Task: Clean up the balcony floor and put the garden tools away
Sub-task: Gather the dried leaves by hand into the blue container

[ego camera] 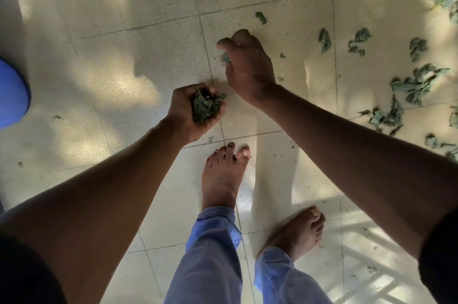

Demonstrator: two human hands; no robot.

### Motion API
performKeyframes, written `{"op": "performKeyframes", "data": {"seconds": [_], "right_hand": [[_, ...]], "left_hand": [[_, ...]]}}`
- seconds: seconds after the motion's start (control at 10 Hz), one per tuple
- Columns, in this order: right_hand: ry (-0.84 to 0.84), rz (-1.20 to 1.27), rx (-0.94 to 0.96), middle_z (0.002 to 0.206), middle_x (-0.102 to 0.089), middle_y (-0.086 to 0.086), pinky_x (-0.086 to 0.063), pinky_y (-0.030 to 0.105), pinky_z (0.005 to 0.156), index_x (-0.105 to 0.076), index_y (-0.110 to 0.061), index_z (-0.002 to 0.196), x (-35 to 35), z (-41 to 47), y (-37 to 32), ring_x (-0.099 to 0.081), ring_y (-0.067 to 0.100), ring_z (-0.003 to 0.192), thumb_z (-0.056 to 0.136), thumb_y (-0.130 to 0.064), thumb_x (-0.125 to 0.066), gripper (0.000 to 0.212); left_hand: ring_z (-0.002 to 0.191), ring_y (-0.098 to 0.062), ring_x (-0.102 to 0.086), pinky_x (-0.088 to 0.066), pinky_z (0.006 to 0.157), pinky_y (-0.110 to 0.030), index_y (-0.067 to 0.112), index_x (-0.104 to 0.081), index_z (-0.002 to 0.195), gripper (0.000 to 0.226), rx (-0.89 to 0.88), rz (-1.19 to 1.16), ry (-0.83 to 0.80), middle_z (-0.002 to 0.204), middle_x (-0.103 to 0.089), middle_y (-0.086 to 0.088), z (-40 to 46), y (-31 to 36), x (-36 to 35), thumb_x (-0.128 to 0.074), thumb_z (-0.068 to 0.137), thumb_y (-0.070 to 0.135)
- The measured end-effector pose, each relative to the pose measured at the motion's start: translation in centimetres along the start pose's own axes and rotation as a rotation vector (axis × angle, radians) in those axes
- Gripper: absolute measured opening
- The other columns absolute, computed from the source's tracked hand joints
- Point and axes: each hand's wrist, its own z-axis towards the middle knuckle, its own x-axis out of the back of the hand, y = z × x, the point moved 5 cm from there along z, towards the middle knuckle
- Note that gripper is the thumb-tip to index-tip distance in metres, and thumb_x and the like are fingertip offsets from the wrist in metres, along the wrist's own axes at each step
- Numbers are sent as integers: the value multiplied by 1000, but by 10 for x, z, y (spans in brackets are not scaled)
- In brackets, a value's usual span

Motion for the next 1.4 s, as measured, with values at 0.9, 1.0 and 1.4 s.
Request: {"op": "performKeyframes", "data": {"seconds": [0.9,1.0,1.4], "right_hand": [[128,-58,-105,143,-54,8,-53,34,99,-60,-12,137,30,16,42,-51,28,128,86,2,-57,53],[-5,-153,-47,154,-43,10,-50,38,102,-57,-9,140,23,38,58,-42,33,138,82,11,-55,61],[45,60,-70,95,-64,10,-52,35,68,-69,-8,89,14,0,78,-62,26,90,74,13,-51,31]], "left_hand": [[80,-19,-67,-56,78,-29,18,-69,108,22,94,-447,-226,88,-66,3,-19,75,-48,-48,100,20],[74,-23,-64,-58,72,-33,10,-65,74,32,131,-497,-154,78,-63,-3,-32,113,-50,-50,100,21],[78,-23,-65,-60,68,-34,8,-64,80,27,194,-497,-105,79,-64,-3,-35,98,-54,-52,100,21]]}}
